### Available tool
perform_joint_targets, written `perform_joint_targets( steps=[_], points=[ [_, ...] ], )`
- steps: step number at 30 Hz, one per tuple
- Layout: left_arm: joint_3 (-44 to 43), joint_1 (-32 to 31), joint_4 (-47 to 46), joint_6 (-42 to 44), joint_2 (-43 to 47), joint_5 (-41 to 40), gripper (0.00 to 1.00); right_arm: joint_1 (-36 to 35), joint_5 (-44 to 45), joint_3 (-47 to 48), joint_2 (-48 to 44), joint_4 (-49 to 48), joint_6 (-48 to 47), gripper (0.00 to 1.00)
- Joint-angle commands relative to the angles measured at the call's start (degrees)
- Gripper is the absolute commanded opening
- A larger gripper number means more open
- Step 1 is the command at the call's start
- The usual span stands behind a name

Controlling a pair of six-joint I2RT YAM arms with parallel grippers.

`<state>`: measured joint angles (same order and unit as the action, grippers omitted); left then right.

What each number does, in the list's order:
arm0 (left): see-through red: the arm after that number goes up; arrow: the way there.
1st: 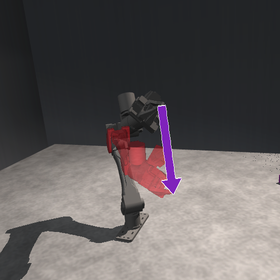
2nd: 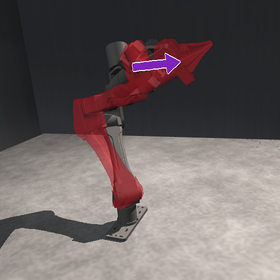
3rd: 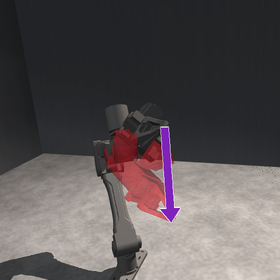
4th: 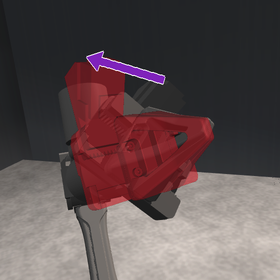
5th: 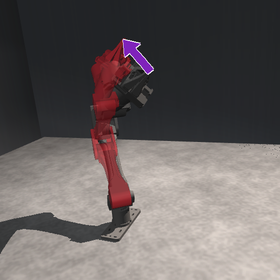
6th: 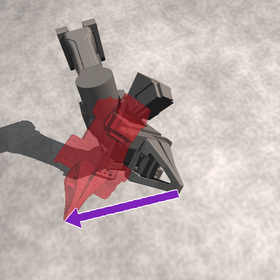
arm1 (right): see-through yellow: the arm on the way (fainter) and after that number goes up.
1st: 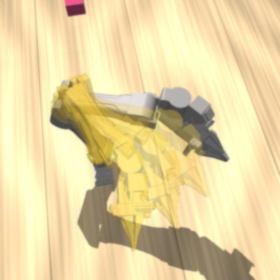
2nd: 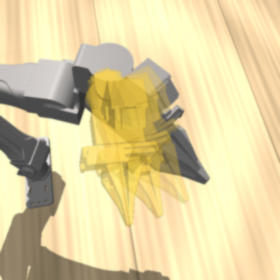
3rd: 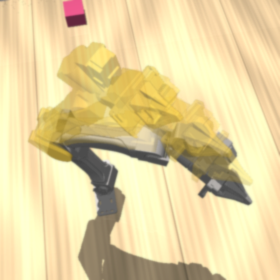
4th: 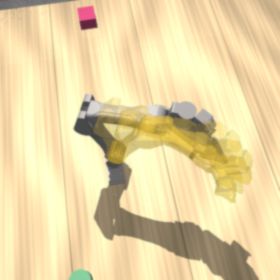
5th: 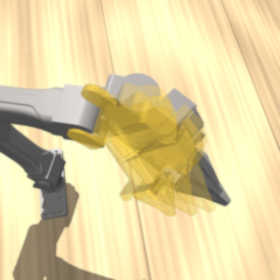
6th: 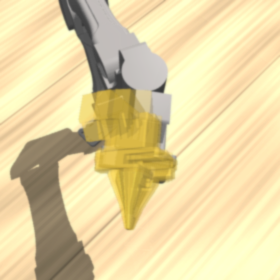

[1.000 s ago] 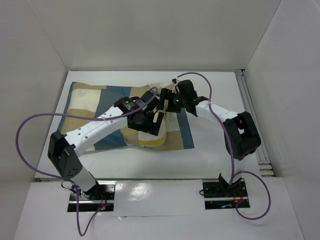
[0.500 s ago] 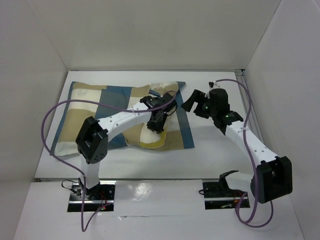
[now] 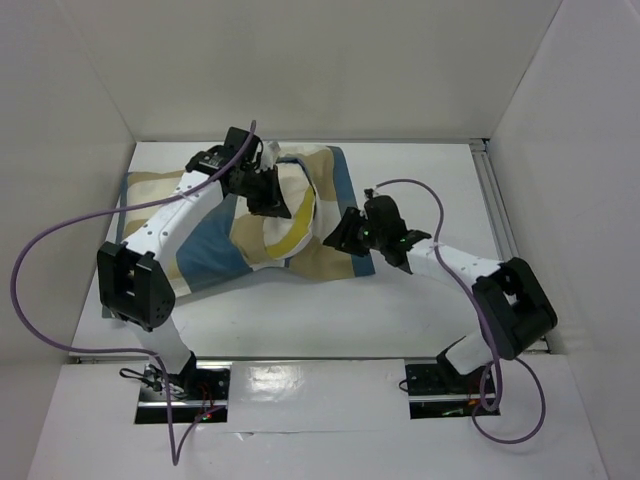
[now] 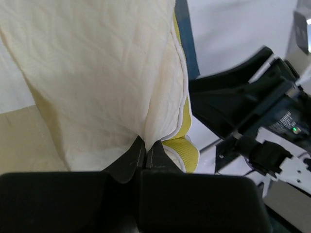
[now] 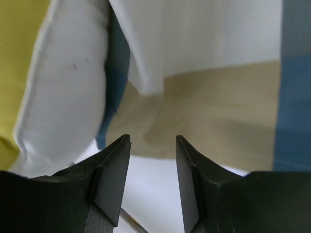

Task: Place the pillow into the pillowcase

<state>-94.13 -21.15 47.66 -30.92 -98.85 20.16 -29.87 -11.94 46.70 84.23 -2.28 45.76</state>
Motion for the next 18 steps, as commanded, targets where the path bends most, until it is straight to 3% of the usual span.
perform_joint_targets(
  steps=[1,7,11,18],
  points=[
    [0.87,0.40,-2.83,1.12,2.08,13.49,0.00,-0.45,2.28,6.28,3.04,-9.57,2.93,0.49],
    [-0.27,3.21,-3.36,1.65,2.08,15.96,0.00,-0.98,0.08,14.64,12.44,-11.69,2.93,0.52],
    [0.26,4.53,-4.50,1.03,3.22,18.85,0.00,-1.51,0.08,21.14,18.41,-8.18,2.93,0.52],
    [0.26,5.94,-5.74,-0.02,4.37,22.90,0.00,-2.12,2.10,23.00,23.16,-11.41,4.78,0.48]
  ],
)
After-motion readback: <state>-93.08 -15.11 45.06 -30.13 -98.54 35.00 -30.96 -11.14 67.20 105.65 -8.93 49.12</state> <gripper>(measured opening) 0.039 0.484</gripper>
